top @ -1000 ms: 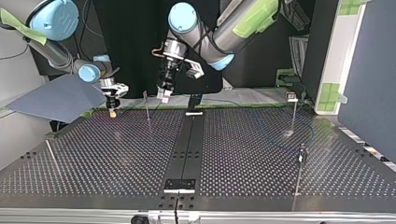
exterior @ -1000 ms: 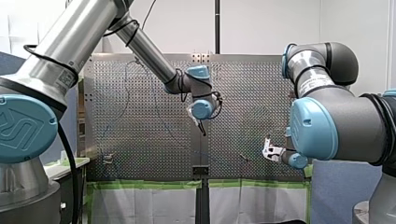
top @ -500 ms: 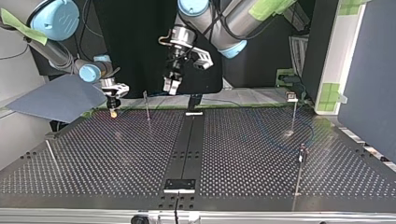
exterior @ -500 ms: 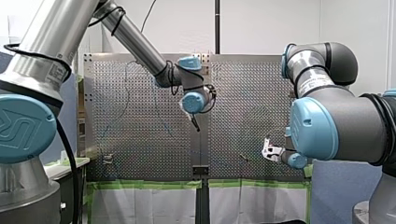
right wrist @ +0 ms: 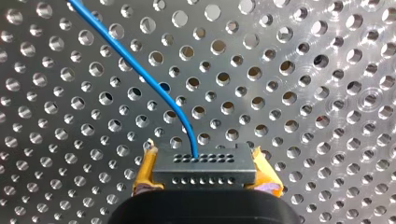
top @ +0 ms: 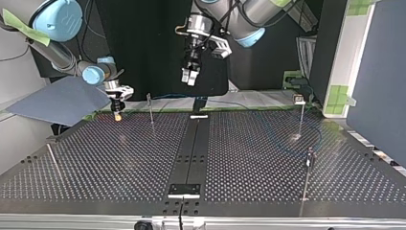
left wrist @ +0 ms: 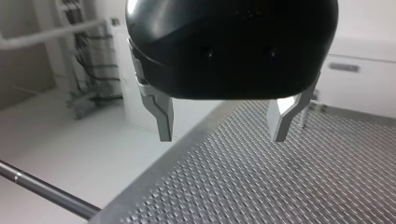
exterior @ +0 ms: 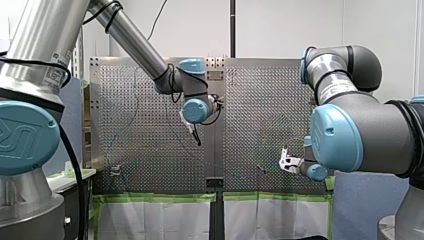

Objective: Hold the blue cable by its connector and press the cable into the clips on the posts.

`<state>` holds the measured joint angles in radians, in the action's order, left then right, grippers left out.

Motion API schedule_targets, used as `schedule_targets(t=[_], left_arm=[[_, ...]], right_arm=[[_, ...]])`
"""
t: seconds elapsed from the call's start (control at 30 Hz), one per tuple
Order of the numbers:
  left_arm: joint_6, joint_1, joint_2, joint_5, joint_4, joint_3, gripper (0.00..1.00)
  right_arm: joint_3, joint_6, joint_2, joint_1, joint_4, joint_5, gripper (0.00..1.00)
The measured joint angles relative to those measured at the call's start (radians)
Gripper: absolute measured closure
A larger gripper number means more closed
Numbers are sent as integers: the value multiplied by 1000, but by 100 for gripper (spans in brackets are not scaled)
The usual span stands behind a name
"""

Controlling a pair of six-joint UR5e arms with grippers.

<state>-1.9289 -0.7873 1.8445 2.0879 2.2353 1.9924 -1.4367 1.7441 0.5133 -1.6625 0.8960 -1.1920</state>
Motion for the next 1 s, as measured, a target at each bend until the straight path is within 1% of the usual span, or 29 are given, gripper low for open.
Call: schedule_targets(t=[0.17,0.53,0.77,0.87,1.0], left_arm=[[10,0,0,25,4,41,0],[25,0,0,40,4,132,0],[58,1,0,51,-8,192,0],[58,6,0,47,-27,215,0],[42,10,0,28,-55,245,0]], right_arm=[[0,-1,0,-1,0,0,100],[0,-3,0,-3,0,0,100],[0,-5,0,-3,-1,-2,100],[0,-12,0,-1,-2,-5,100],[0,-34,0,5,-17,-16,100]])
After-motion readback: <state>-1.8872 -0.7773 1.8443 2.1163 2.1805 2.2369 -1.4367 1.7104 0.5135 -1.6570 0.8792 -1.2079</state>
